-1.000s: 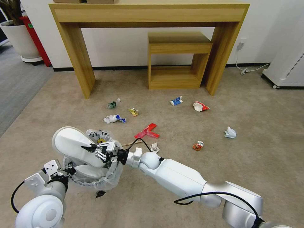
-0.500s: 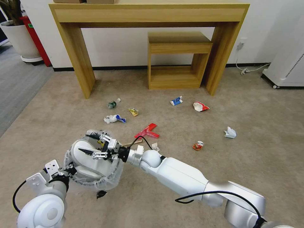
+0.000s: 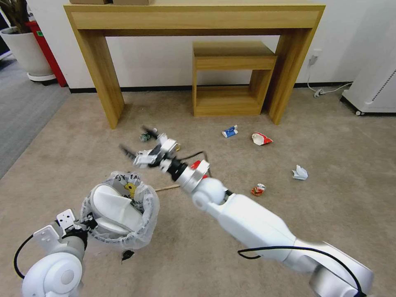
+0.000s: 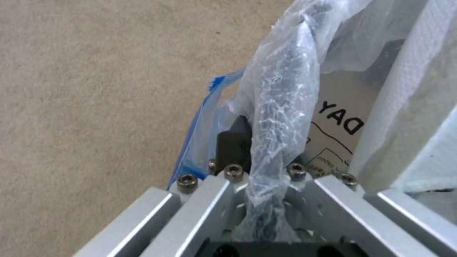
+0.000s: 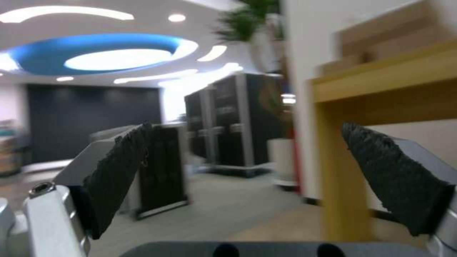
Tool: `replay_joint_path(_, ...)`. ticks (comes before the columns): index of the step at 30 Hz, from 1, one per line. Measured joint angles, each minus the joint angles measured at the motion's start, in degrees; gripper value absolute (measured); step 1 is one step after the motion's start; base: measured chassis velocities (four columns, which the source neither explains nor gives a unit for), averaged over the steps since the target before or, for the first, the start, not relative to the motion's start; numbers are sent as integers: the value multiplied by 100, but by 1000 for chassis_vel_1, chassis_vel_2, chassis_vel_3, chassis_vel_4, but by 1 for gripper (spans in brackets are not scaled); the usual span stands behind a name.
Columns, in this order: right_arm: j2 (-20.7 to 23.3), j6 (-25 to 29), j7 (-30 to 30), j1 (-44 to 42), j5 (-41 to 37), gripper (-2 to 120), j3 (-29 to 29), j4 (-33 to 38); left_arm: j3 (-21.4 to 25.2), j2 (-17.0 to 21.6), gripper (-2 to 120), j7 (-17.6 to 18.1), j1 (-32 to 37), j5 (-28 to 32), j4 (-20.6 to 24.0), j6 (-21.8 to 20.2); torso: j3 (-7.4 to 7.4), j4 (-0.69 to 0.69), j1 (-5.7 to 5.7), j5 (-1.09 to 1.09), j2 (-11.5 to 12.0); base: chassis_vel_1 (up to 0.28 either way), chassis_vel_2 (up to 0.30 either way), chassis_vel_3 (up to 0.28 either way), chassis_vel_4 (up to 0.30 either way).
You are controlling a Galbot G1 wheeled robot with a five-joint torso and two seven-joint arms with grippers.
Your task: Pick up the trash bin and place the garbage on the floor into it.
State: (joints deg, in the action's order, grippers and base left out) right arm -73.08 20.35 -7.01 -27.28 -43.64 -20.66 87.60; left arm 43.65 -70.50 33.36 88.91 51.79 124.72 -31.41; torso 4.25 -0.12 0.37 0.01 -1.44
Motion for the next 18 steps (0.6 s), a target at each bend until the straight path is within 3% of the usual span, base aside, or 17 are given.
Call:
replay_joint_path(9, 644, -421, 987, -313, 312, 100, 1269, 128, 96, 102, 0, -136, -47, -59, -276, -33, 0, 0, 0, 1, 0, 0, 0, 0, 0)
replay_joint_path(14, 984, -508, 1174, -529, 518, 100, 1770, 96, 126, 134, 0, -243, -49, -125, -371, -41, 0, 0, 0, 1, 0, 0, 0, 0, 0)
replay_joint_path(18, 1334, -716, 1536, -874, 1056, 100, 2233, 120, 131, 148, 0, -370, -50, -171, -427, -55, 0, 0, 0, 1, 0, 0, 0, 0, 0)
